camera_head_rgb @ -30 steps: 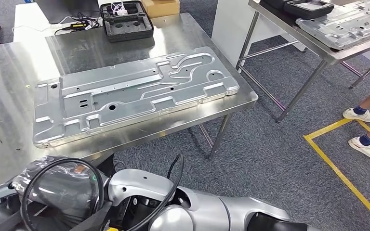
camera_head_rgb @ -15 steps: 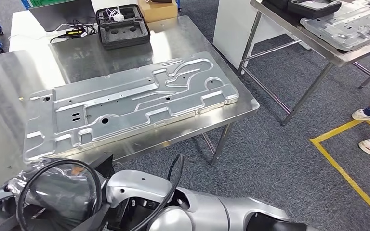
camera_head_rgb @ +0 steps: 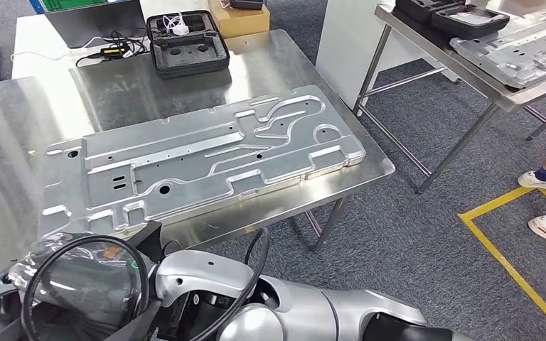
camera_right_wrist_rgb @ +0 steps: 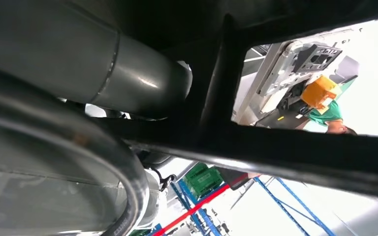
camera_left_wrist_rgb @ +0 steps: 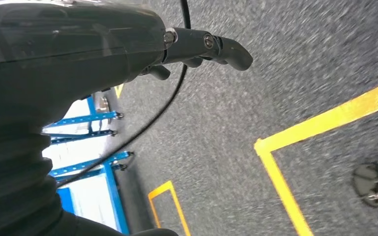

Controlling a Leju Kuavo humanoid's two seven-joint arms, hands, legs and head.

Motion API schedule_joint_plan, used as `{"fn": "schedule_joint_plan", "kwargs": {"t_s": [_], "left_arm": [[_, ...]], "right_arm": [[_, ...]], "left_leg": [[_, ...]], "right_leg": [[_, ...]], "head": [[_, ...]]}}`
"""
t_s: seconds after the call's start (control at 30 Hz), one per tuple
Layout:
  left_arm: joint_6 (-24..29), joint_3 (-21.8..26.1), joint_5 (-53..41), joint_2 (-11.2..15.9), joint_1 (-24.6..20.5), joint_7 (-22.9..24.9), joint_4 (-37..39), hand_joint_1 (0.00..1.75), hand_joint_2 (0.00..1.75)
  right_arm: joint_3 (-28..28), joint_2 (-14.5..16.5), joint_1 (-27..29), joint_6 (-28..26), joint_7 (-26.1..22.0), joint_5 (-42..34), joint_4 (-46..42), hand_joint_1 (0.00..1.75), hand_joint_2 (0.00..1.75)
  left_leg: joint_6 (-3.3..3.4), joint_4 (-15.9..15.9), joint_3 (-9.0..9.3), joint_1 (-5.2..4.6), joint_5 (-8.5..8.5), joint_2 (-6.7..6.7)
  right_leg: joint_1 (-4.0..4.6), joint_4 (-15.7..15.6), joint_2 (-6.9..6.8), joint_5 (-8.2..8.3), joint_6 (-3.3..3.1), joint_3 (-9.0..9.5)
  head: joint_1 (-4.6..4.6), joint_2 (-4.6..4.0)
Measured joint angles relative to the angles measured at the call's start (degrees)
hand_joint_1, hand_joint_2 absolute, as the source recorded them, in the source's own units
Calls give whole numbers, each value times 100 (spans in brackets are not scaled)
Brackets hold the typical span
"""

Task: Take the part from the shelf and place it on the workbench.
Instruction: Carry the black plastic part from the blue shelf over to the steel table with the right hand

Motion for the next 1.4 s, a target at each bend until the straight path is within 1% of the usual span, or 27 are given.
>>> {"fn": "schedule_joint_plan", "kwargs": {"t_s": [0.07,0.1,0.13,0.17,0.23,0.27,0.3,0.37,0.4,0.43,0.5,0.53,0.57,0.9,0.93,0.97,1.0,1.07,1.1,1.13,1.2,1.23,1.27,1.3,1.33,1.37,1.4], "left_arm": [[0,0,1,1,-8,-15,0,0,175],[-1,0,2,1,-8,-21,0,0,175],[-1,0,2,1,-6,-20,0,0,175],[-1,0,2,0,-5,-18,0,0,175],[-1,0,2,-1,-5,-13,0,0,175],[-1,0,2,-1,-8,-18,1,0,175],[0,0,2,-1,-11,-21,1,0,175],[9,1,6,-1,-17,-27,1,0,175],[21,1,11,-1,-18,-25,1,0,175],[34,2,17,-1,-19,-24,1,0,175],[61,3,25,-1,-25,-25,0,0,175],[66,3,26,0,-27,-26,0,0,175],[68,3,25,1,-31,-26,0,0,175],[43,2,6,1,-25,-25,0,0,175],[39,2,6,1,-25,-25,0,0,175],[32,2,6,3,-25,-25,-1,0,175],[16,2,5,7,-24,-25,-1,0,175],[-22,2,2,14,-22,-23,-1,0,175],[-32,2,0,14,-21,-22,0,0,175],[-30,2,1,13,-20,-21,0,0,175],[1,2,2,13,-19,-20,0,0,175],[17,2,2,13,-16,-20,0,0,175],[29,2,2,13,-10,-19,0,0,175],[36,2,2,12,-4,-19,0,0,175],[40,3,2,11,4,-18,0,0,175],[44,3,4,16,9,-18,-2,0,175],[50,3,7,16,11,-22,-2,0,175]], "right_arm": [[1,-10,2,1,-2,-14,0,175,0],[2,-17,6,2,-2,-15,1,175,0],[2,-24,8,2,-2,-16,2,175,0],[2,-28,7,2,-2,-16,3,175,0],[3,-31,-1,2,-4,-17,4,175,0],[4,-32,-6,2,-5,-19,5,175,0],[4,-32,-11,3,-7,-20,5,175,0],[4,-33,-12,6,-9,-21,7,175,0],[4,-26,-11,8,-10,-21,7,175,0],[5,-20,-10,11,-11,-21,9,175,0],[13,-6,-19,20,-13,-21,13,175,0],[20,-5,-23,28,-12,-21,15,175,0],[28,-4,-26,36,-11,-22,16,175,0],[100,-5,-26,56,-11,-25,17,175,0],[107,-5,-26,57,-11,-27,17,175,0],[113,-4,-25,59,-11,-30,17,175,0],[118,-3,-26,61,-10,-33,17,175,0],[125,3,-32,66,-12,-39,18,175,0],[127,5,-45,68,-14,-41,19,175,0],[130,4,-54,72,-16,-43,19,175,0],[137,-10,-54,79,-17,-47,23,175,0],[139,-19,-43,82,-15,-50,27,175,0],[140,-25,-35,83,-14,-54,33,175,0],[141,-28,-32,85,-13,-58,37,175,0],[142,-29,-33,88,-13,-65,41,175,0],[142,-32,-32,92,-13,-76,44,175,0],[144,-34,-36,97,-13,-89,47,175,0]], "left_leg": [[32,1,22,1,-39,0],[37,1,41,2,-63,-2],[36,2,72,3,-92,-7],[31,1,117,5,-126,-15],[6,-6,229,9,-202,-29],[-17,-11,270,3,-233,-35],[-47,-18,289,-1,-254,-35],[-114,-47,299,-9,-270,-20],[-147,-66,314,-3,-282,-11],[-160,-90,341,-4,-254,-4],[-144,-131,403,-6,-223,-1],[-123,-167,432,-7,-207,2],[-115,-199,455,-4,-230,5],[-169,-287,494,13,-225,12],[-171,-287,494,12,-224,12],[-153,-292,492,3,-228,13],[-119,-321,505,-2,-234,14],[-51,-453,618,26,-207,16],[-36,-526,692,52,-183,18],[-39,-574,755,79,-156,18],[-56,-594,794,117,-150,22],[-82,-592,803,149,-162,22],[-122,-589,817,191,-181,20],[-180,-583,845,246,-211,14],[-251,-575,888,307,-252,7],[-333,-565,932,352,-299,1],[-415,-540,957,385,-343,-2]], "right_leg": [[-29,770,-2,-233,26,-486],[-43,1038,-3,-251,33,-694],[-54,1115,-4,-157,36,-812],[-61,963,-6,49,34,-811],[-62,254,-13,561,14,-574],[-41,-65,-18,718,0,-444],[-18,-285,-23,768,-23,-344],[31,-423,-19,709,-63,-271],[20,-477,-16,690,-85,-233],[21,-514,-12,694,-85,-198],[10,-585,-13,698,-82,-124],[23,-589,-14,692,-76,-113],[25,-589,-13,685,-82,-112],[50,-581,-14,677,-115,-114],[49,-582,-15,679,-115,-112],[43,-574,-20,703,-107,-104],[38,-568,-25,732,-95,-86],[28,-510,-31,762,-47,-110],[21,-393,-27,711,-21,-175],[3,-170,-24,612,8,-309],[-64,495,-22,352,71,-683],[-108,757,-24,279,114,-854],[-156,852,-26,295,165,-941],[-208,723,-30,424,226,-909],[-266,388,-37,654,297,-766],[-304,31,-40,830,376,-602],[-308,-298,-47,900,417,-475]], "head": [[-1,0],[-1,0],[-2,0],[-2,0],[0,0],[-1,0],[-1,0],[-3,0],[-3,0],[-5,-1],[-8,-1],[-7,-1],[-7,0],[-5,0],[-5,0],[-6,0],[-5,0],[-4,-1],[-3,-1],[-2,-1],[1,0],[3,0],[4,0],[4,0],[5,0],[7,-1],[18,-1]]}}
